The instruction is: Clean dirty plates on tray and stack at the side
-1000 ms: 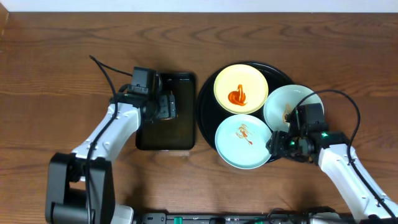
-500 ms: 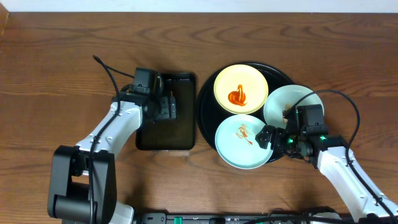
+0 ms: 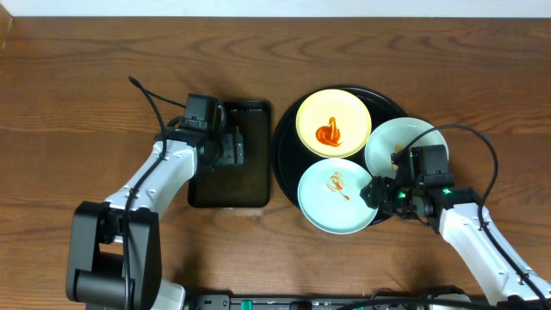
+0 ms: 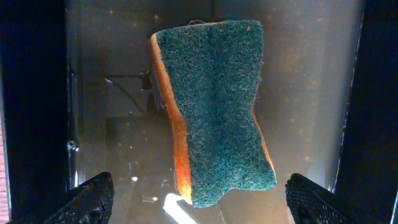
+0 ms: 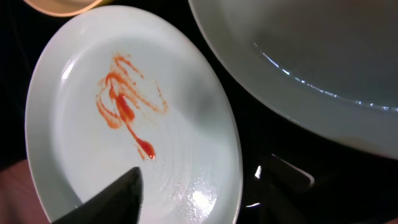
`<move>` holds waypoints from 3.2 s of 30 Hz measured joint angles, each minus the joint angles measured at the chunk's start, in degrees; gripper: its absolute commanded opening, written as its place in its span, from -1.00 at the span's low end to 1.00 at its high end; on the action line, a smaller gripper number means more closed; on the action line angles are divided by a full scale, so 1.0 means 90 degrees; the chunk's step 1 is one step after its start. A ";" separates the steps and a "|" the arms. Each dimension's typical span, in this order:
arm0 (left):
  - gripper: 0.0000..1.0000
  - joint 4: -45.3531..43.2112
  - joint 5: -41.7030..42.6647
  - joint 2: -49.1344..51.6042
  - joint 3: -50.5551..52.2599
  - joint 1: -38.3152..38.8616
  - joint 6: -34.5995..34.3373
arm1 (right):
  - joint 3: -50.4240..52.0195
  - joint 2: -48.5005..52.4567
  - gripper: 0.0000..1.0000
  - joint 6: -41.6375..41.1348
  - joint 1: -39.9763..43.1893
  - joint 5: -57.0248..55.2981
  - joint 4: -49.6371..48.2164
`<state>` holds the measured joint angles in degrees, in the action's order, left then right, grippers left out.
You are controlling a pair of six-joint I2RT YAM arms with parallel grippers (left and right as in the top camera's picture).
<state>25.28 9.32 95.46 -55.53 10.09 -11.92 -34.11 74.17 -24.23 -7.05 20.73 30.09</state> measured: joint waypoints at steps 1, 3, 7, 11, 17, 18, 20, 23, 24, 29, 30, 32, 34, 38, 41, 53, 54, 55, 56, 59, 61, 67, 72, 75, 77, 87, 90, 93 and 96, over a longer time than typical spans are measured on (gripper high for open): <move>0.78 0.0000 0.0000 0.0000 0.0000 0.0000 0.0000 | 0.0010 0.0000 0.04 -0.0007 0.0000 0.0000 0.0002; 0.78 0.0002 0.0000 0.0000 0.0000 0.0000 0.0000 | 0.0024 0.0000 0.04 -0.0019 -0.0002 -0.0010 0.0000; 0.78 0.0022 0.0000 0.0000 0.0000 0.0000 0.0000 | 0.0107 0.0012 0.03 -0.0041 -0.0112 -0.0044 -0.0012; 0.78 0.0027 0.0000 0.0000 -0.0002 0.0000 0.0000 | 0.0245 0.0143 -0.12 -0.0100 -0.0117 -0.0085 -0.0138; 0.78 0.0063 0.0000 0.0000 0.0000 0.0000 0.0000 | 0.0274 0.0272 -0.47 -0.0172 -0.0114 -0.0121 -0.0262; 0.78 0.0083 0.0000 0.0000 0.0000 0.0000 0.0000 | 0.0274 0.0289 -0.55 -0.0187 -0.0114 -0.0119 -0.0279; 0.78 0.0112 0.0000 0.0000 0.0000 0.0000 0.0000 | 0.0274 0.0328 -0.66 -0.0197 -0.0117 -0.0121 -0.0287; 0.78 0.0141 0.0000 0.0000 -0.0002 0.0000 0.0000 | 0.0274 0.0342 -0.83 -0.0211 -0.0114 -0.0134 -0.0284; 0.78 0.0146 0.0000 0.0000 0.0000 0.0000 0.0000 | 0.0274 0.0342 -0.87 -0.0221 -0.0114 -0.0131 -0.0289; 0.78 0.0151 -0.0002 0.0000 0.0000 0.0000 0.0000 | 0.0277 0.0342 -0.97 -0.0226 -0.0117 -0.0146 -0.0576; 0.78 0.0151 0.0000 0.0000 -0.0002 0.0000 0.0000 | 0.0277 0.0342 -0.98 -0.0221 -0.0114 -0.0143 -0.0661; 0.78 0.0151 0.0000 0.0000 0.0000 0.0000 0.0000 | 0.0277 0.0342 -0.98 -0.0194 -0.0117 -0.0168 -0.0780; 0.79 0.0153 0.0000 0.0000 0.0000 0.0000 0.0000 | 0.0277 0.0342 -0.98 -0.0134 -0.0114 -0.0267 -0.0811; 0.78 0.0153 -0.0002 0.0000 0.0000 0.0000 0.0000 | 0.0279 0.0342 -0.98 0.0100 -0.0117 -0.0529 -0.0889; 0.78 0.0153 0.0000 0.0000 0.0000 0.0000 -0.0002 | 0.0299 0.0342 -0.97 0.0301 -0.0117 -0.0644 -0.1078; 0.78 0.0148 0.0005 0.0017 0.0000 0.0000 -0.0002 | 0.0304 0.0342 -0.98 0.0840 -0.0279 -0.0797 -0.1486; 0.78 0.0141 0.0007 0.0053 0.0000 0.0005 -0.0002 | 0.0304 0.0342 -0.98 0.0862 -0.0313 -0.0809 -0.1498; 0.78 0.0126 0.0010 0.0097 0.0000 0.0017 -0.0002 | 0.0306 0.0342 -0.97 0.0872 -0.0357 -0.0811 -0.1513; 0.78 0.0100 0.0019 0.0155 0.0000 0.0029 -0.0002 | 0.0304 0.0342 -0.97 0.0886 -0.0396 -0.0826 -0.1518; 0.72 -0.0114 0.0039 0.0352 0.0000 0.0124 -0.0005 | 0.0304 0.0342 -0.98 0.0906 -0.0481 -0.0850 -0.1525; 0.61 -0.0323 0.0056 0.0430 0.0000 0.0209 -0.0010 | 0.0304 0.0342 -0.97 0.0908 -0.0483 -0.0857 -0.1520; 0.33 -0.0758 0.0080 0.0449 0.0000 0.0321 0.0015 | 0.0306 0.0342 -0.98 0.0908 -0.0483 -0.0857 -0.1518; 0.02 -0.0896 0.0073 0.0486 0.0000 0.0321 0.0000 | 0.0304 0.0342 -0.97 0.0908 -0.0483 -0.0860 -0.1506; -0.23 -0.0952 0.0049 0.0624 0.0000 0.0318 0.0012 | 0.0304 0.0342 -0.98 0.0908 -0.0483 -0.0860 -0.1496; -0.46 -0.0974 0.0012 0.0726 0.0000 0.0321 0.0022 | 0.0304 0.0342 -0.98 0.0908 -0.0483 -0.0860 -0.1486; -0.85 -0.0976 -0.0155 0.0797 0.0000 0.0321 -0.0005 | 0.0304 0.0342 -0.97 0.0911 -0.0483 -0.0857 -0.1394; -0.85 -0.0974 -0.0177 0.0780 0.0000 0.0321 -0.0005 | 0.0304 0.0342 -0.97 0.0911 -0.0483 -0.0857 -0.1394; -0.85 -0.0930 -0.0199 0.0685 0.0000 0.0321 -0.0005 | 0.0306 0.0342 -0.97 0.0911 -0.0483 -0.0857 -0.1396; -0.85 -0.0767 -0.0204 0.0427 0.0000 0.0321 -0.0005 | 0.0304 0.0342 -0.97 0.0911 -0.0483 -0.0860 -0.1394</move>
<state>18.37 7.49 99.31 -55.53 12.97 -11.97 -31.38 77.25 -16.03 -11.40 12.99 17.54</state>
